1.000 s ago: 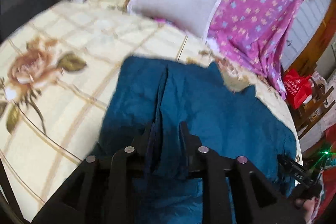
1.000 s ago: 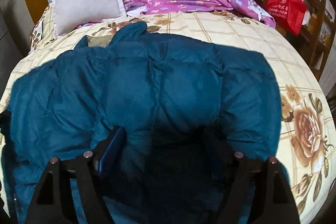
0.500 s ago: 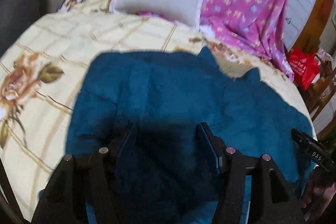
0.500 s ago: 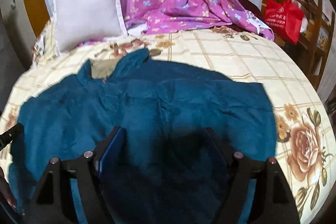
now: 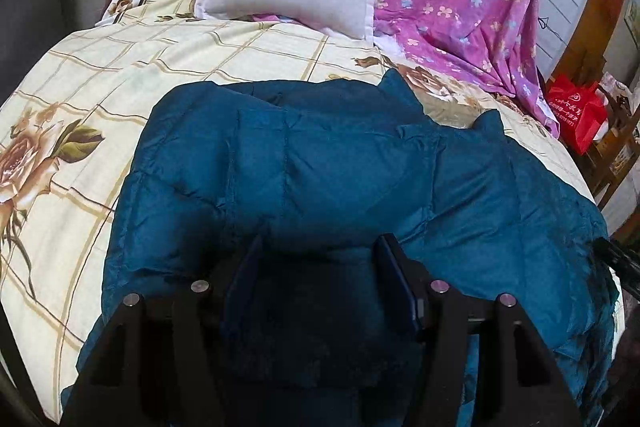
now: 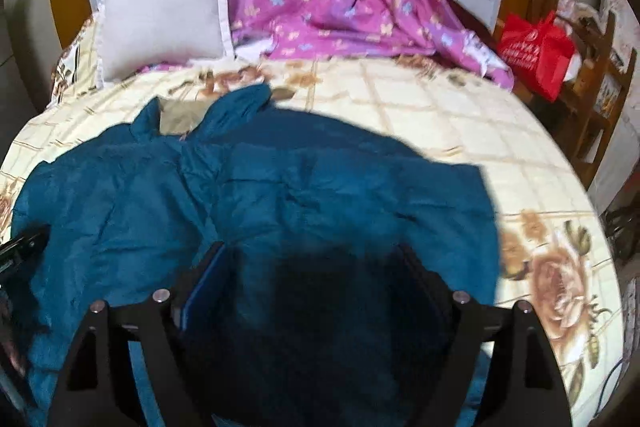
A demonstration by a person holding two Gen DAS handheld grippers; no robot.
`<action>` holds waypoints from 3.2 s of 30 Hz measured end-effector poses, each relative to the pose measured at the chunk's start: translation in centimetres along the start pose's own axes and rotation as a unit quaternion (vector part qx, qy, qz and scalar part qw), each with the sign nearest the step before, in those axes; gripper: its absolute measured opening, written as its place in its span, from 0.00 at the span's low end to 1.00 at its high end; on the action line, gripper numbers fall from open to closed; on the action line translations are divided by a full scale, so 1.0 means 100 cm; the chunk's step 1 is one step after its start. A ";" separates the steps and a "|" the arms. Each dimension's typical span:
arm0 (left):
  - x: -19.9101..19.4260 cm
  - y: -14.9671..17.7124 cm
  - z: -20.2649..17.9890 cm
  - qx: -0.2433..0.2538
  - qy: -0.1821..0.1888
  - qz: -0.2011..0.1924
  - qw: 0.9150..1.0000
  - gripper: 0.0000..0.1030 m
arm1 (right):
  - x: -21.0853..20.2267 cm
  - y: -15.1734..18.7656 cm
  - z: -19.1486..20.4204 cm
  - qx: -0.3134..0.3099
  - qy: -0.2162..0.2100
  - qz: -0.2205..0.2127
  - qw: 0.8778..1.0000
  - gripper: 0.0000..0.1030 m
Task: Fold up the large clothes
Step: 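Press and smooth the folded jacket body with both tools, then move both tools down the jacket to the hem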
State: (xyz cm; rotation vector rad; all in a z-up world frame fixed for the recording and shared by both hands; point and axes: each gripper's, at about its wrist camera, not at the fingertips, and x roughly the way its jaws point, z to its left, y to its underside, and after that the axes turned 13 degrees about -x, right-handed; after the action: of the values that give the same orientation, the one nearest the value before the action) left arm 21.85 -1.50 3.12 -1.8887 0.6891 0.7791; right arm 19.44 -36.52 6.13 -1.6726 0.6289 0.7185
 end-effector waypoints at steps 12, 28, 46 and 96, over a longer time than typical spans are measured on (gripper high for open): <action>0.003 0.004 -0.005 0.013 -0.012 -0.003 1.000 0.49 | 0.008 0.024 -0.014 0.020 0.012 0.024 0.999 0.83; 0.005 0.008 -0.008 0.027 -0.018 -0.014 0.999 0.49 | 0.028 0.018 0.053 -0.027 -0.024 0.019 0.999 0.83; -0.002 0.018 -0.008 0.038 -0.021 -0.024 0.999 0.51 | 0.028 0.028 0.049 -0.007 -0.030 0.023 0.999 0.88; -0.190 0.149 0.108 0.073 -0.047 -0.003 0.996 0.51 | -0.166 0.194 0.002 0.011 -0.035 0.051 0.998 0.88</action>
State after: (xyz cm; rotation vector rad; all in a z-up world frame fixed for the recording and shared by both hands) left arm -3.62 4.96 5.54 -1.7105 0.6633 0.7886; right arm -5.87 -39.79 5.79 -1.5962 0.6732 0.8361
